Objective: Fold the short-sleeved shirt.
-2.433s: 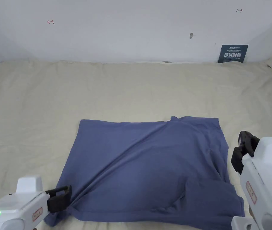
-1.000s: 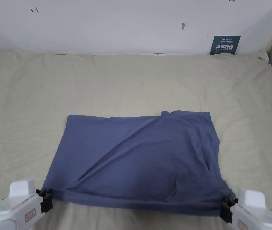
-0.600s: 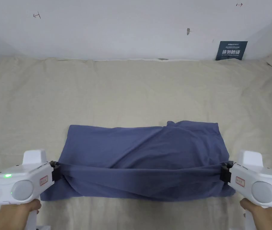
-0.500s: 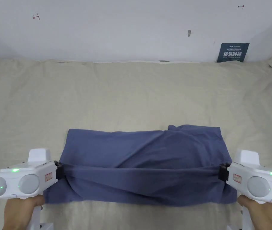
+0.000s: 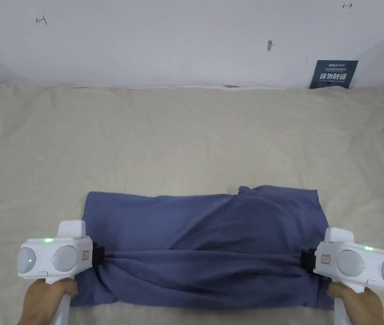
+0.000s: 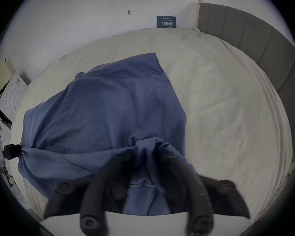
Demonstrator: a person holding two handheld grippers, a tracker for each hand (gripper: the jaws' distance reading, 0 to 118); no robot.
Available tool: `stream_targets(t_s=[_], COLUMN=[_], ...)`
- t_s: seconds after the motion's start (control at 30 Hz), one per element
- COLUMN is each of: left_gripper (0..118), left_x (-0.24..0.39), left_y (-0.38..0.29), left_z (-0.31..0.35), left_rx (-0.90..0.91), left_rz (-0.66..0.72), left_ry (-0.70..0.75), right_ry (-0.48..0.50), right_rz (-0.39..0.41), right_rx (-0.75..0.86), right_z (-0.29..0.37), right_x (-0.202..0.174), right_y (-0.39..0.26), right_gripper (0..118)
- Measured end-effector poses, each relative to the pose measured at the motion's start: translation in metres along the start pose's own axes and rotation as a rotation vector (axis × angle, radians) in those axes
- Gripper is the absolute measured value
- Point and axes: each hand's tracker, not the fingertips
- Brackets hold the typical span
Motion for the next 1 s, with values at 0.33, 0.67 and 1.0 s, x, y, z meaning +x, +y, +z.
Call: stream_targets(t_s=[0.33,0.67,1.0], left_gripper=[110,64,0], left_x=[0.016,0.047,0.059], left_y=[-0.010,-0.074,-0.104], left_z=[0.155,0.254,0.258], left_rx=[0.434,0.793,0.757], left_rz=[0.043,-0.061,-0.063], left_ry=[-0.121,-0.028,-0.073], right_ry=[0.120,0.095,0.067], right_rz=[0.111,0.157,0.174], right_rx=[0.470,0.808,0.858], right_z=[0.177,0.294,0.307], right_x=[-0.018,-0.033,-0.028], right_y=[-0.014,-0.090,-0.123], right_gripper=[97,69,1])
